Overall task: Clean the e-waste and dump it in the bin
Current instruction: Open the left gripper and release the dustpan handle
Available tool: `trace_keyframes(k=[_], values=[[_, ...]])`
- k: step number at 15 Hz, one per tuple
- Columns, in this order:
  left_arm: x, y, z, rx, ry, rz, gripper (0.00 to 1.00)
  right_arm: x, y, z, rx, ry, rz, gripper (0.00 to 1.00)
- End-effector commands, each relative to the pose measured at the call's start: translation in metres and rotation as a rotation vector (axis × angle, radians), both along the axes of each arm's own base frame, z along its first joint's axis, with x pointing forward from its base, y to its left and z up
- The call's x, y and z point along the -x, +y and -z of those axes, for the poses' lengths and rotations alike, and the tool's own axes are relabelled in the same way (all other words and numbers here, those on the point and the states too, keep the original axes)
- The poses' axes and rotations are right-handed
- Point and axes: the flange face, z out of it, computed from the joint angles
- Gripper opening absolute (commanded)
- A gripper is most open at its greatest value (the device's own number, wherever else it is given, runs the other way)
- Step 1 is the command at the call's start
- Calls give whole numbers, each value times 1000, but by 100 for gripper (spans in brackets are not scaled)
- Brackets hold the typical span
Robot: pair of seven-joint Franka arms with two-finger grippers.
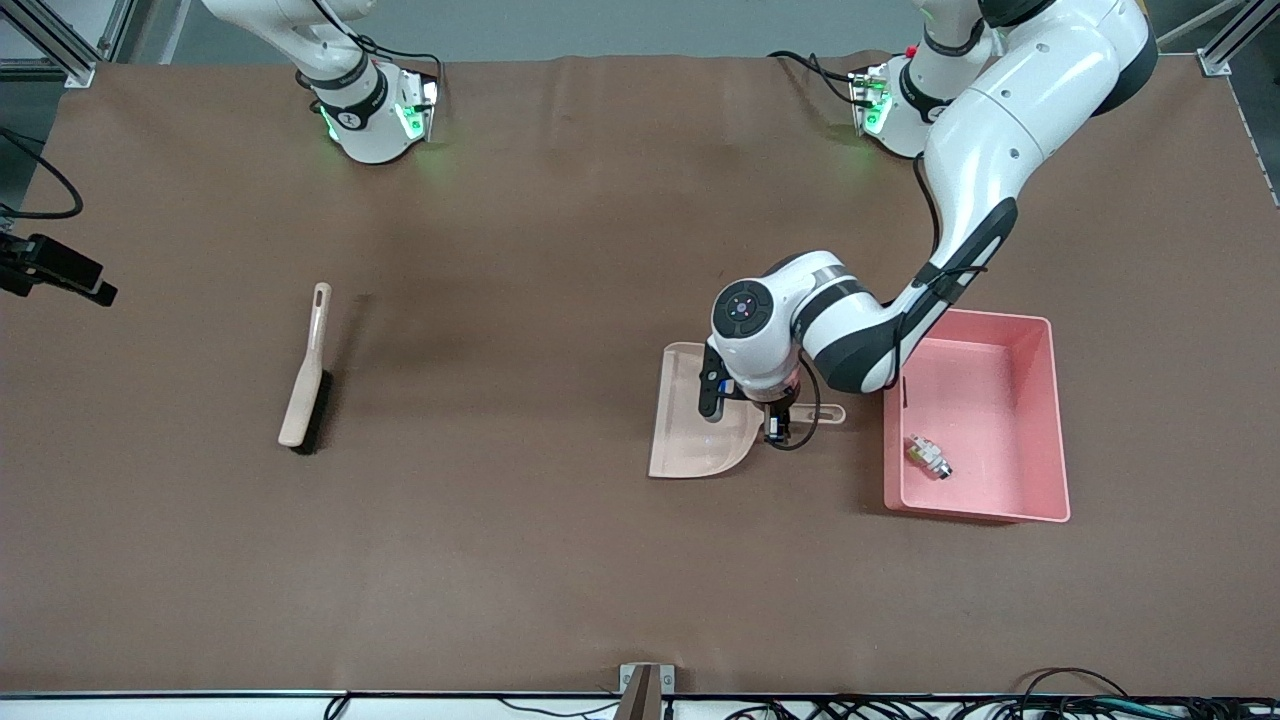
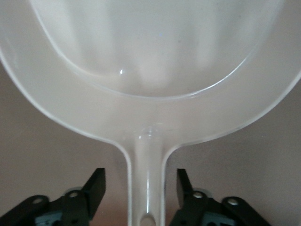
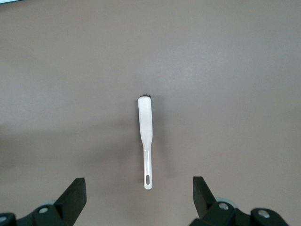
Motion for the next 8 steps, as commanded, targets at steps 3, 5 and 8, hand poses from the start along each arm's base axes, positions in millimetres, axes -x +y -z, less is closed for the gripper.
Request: trace_keyframes(k=[3, 5, 8], values=[[-16, -10, -43, 40, 14, -87, 100, 1, -3, -1, 8, 5, 14, 100], [-26, -9, -60, 68, -3, -113, 100, 0, -3, 1, 8, 8, 14, 100], [-47, 18, -83, 108, -19, -217, 100, 1, -3, -1, 8, 5, 14, 100]])
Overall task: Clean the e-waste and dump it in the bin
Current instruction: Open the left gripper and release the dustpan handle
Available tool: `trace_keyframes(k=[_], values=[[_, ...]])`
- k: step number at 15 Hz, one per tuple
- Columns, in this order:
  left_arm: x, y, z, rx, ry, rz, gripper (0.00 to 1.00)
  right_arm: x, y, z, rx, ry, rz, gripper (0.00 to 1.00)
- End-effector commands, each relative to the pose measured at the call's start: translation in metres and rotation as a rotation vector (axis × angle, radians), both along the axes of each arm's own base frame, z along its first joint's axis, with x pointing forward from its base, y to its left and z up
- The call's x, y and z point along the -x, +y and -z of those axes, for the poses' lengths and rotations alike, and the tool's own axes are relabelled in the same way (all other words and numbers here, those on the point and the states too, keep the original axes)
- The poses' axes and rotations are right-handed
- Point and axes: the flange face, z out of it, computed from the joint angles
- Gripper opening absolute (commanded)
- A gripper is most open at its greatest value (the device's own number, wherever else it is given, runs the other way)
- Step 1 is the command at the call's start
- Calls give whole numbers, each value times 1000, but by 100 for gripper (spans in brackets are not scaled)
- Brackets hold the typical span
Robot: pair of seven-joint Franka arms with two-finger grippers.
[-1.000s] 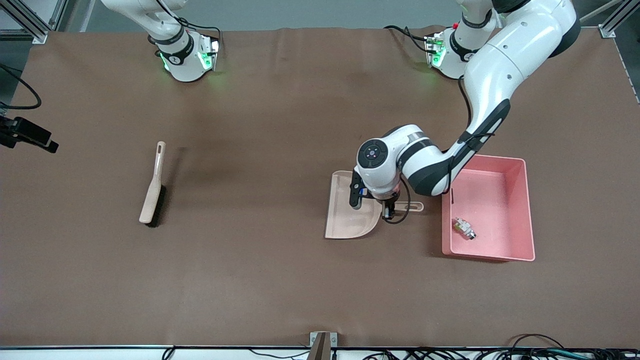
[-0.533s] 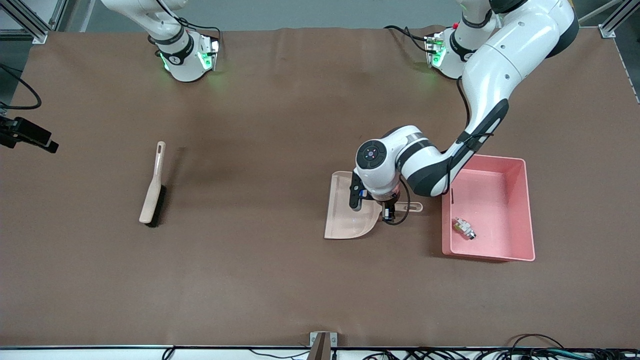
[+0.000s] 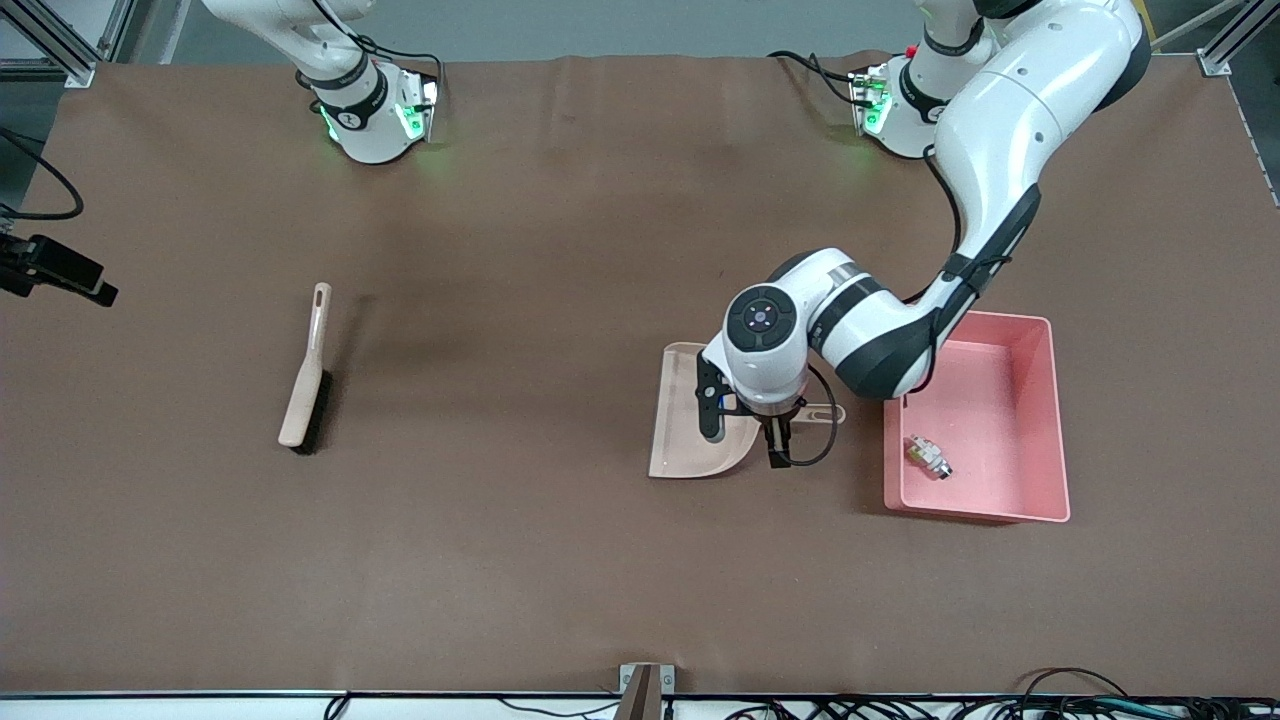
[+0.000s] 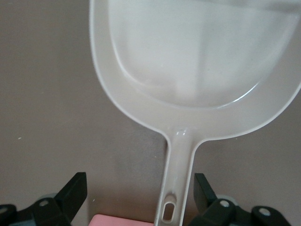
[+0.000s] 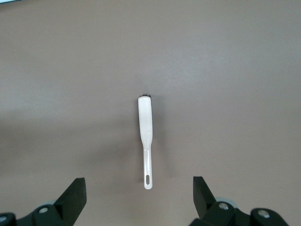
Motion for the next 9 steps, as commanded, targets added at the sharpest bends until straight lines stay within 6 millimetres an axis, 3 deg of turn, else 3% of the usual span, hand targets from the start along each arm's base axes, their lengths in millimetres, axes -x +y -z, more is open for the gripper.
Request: trace_keyframes(k=[1, 5, 7, 9], values=[[-22, 38, -34, 25, -13, -112, 100, 1, -3, -1, 8, 5, 14, 100], [-29, 77, -69, -5, 2, -199, 100, 1, -3, -1, 8, 5, 14, 100], [-25, 89, -98, -21, -4, -277, 100, 1, -3, -1, 8, 5, 14, 100], [-24, 114, -142, 14, -36, -425, 100, 1, -3, -1, 8, 5, 14, 100]])
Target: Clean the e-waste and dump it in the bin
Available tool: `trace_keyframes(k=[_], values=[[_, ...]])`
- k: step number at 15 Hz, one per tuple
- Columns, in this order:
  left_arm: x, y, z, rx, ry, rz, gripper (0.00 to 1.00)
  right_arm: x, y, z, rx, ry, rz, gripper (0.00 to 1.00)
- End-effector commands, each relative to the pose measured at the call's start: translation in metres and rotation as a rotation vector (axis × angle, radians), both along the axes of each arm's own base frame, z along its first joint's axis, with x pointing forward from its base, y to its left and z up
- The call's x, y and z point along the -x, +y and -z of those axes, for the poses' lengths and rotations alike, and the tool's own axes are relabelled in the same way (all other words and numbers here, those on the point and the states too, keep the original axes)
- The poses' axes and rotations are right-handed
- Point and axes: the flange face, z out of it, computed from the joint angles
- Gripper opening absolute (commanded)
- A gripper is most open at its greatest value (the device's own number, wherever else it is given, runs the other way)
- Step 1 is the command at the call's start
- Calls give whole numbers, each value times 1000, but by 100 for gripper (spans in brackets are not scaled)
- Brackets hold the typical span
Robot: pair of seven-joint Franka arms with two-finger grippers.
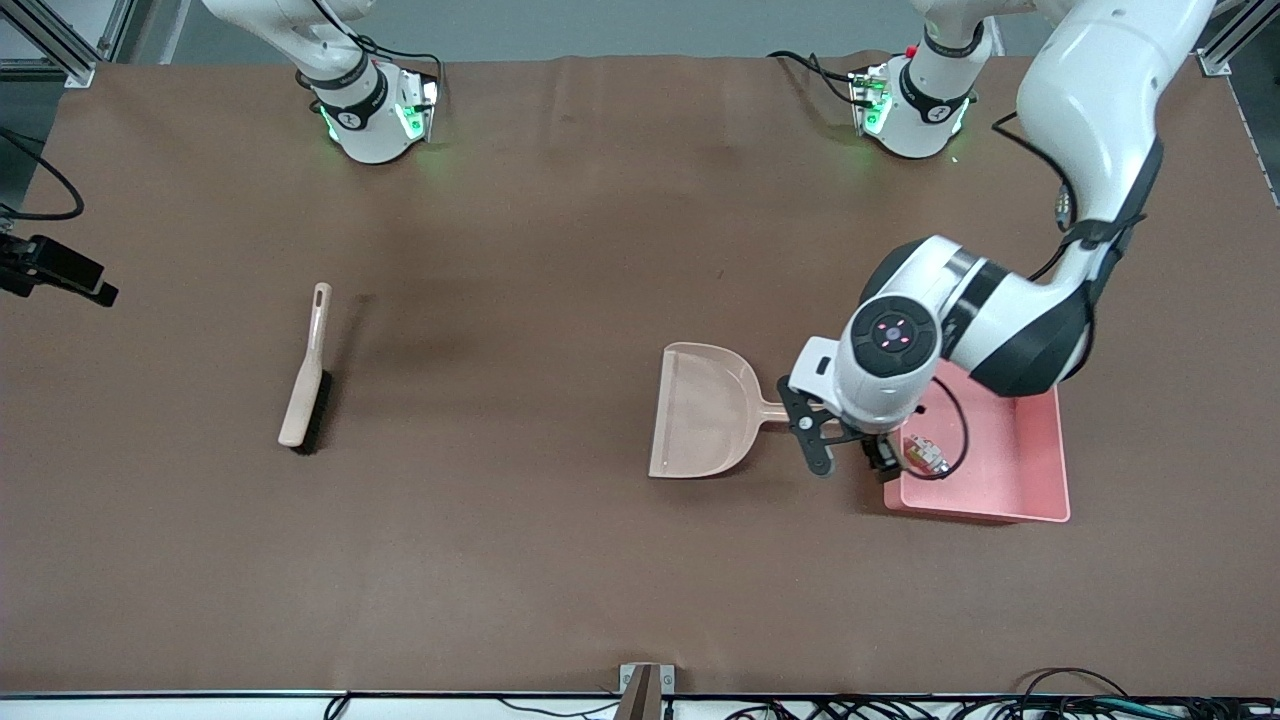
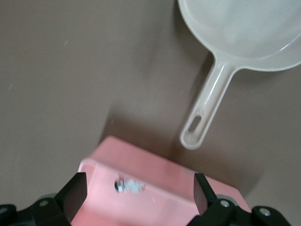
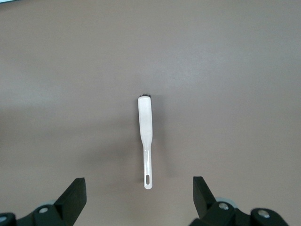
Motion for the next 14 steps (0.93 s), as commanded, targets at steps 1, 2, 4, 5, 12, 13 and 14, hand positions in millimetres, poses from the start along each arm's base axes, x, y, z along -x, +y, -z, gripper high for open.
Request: trace_keyframes(k=[1, 2, 4, 5, 12, 13, 14], values=[[11, 22, -61, 40, -49, -238, 100, 1, -3, -1, 8, 4, 14, 100], [9, 30, -65, 62, -55, -354, 100, 1, -3, 0, 8, 6, 14, 100], [8, 33, -74, 84, -99, -587, 100, 1, -3, -1, 8, 4, 14, 100], [7, 35, -82, 87, -120, -635, 100, 1, -4, -1, 8, 4, 16, 100], [10, 154, -157, 121, -125, -933, 100, 1, -3, -1, 9, 1, 14, 100], [15, 165, -165, 97, -118, -958, 100, 1, -3, -1, 8, 3, 14, 100], [18, 179, -171, 89, -113, -988, 100, 0, -3, -2, 10, 0, 14, 100]])
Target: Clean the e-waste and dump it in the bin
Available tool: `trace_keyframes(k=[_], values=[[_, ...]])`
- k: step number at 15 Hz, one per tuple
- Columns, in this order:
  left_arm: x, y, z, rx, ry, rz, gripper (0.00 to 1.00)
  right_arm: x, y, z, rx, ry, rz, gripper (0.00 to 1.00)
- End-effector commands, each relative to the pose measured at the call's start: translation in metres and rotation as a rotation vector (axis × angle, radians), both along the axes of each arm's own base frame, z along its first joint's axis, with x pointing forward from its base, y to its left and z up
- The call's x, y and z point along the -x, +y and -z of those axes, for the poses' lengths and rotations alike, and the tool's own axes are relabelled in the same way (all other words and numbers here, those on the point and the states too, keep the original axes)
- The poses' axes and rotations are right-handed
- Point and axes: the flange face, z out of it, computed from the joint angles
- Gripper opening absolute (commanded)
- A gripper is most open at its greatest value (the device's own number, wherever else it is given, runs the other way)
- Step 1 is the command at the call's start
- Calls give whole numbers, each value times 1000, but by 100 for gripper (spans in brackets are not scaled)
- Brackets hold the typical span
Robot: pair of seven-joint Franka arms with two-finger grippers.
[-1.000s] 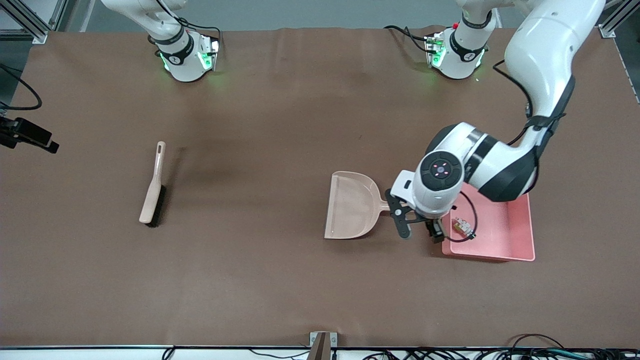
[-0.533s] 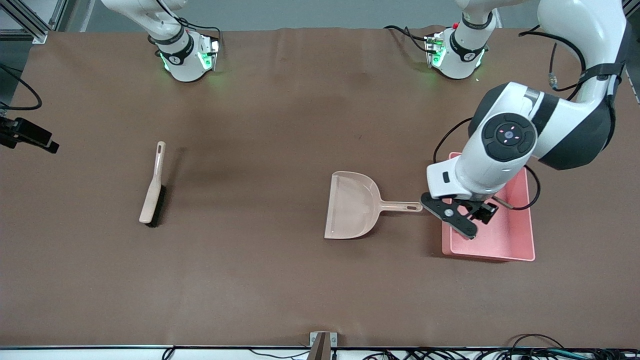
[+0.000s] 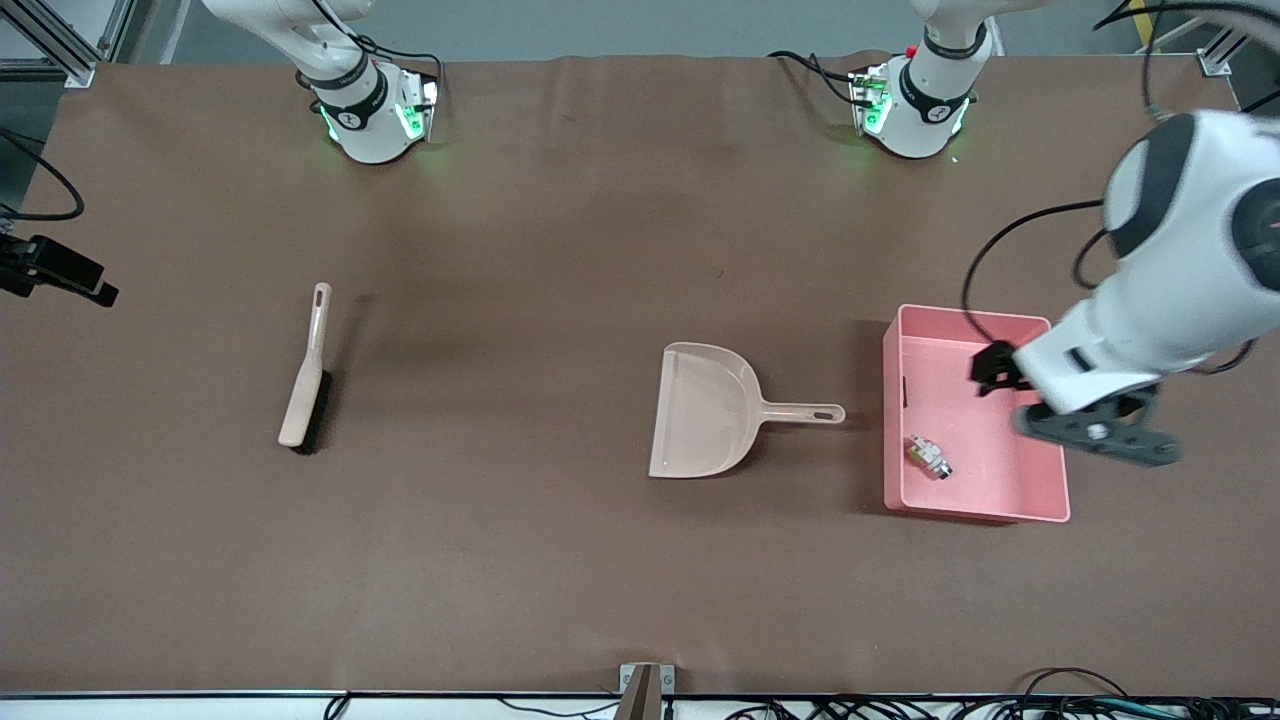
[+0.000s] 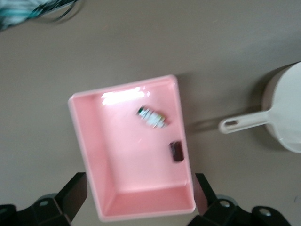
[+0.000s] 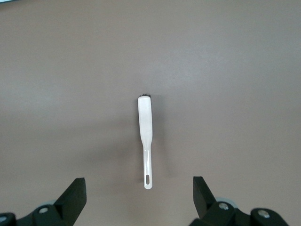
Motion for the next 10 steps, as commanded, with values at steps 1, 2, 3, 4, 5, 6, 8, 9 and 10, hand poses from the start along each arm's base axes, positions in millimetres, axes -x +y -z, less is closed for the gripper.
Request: trace_keyframes(k=[1, 2, 3, 4, 5, 6, 8, 9, 10], values=[[18, 18, -24, -13, 12, -66, 100, 0, -1, -3, 13, -2, 11, 100], [20, 29, -34, -16, -3, -91, 100, 0, 0, -3, 13, -2, 9, 100], [23, 32, -41, -20, -15, -102, 100, 0, 0, -3, 13, -2, 9, 100], [32, 23, -59, -15, -42, -97, 100, 0, 0, -3, 14, -3, 10, 100], [44, 18, -82, 39, -68, -117, 100, 0, 0, -3, 15, -3, 10, 100], [49, 24, -92, 119, -66, -147, 100, 0, 2, -3, 15, -3, 6, 100], [50, 25, -96, 215, -55, -175, 100, 0, 2, -3, 15, -2, 3, 100], [50, 23, -94, 216, -52, -172, 100, 0, 2, -3, 15, -3, 3, 100], [47, 24, -90, 214, -46, -172, 100, 0, 2, -3, 15, -2, 3, 100]])
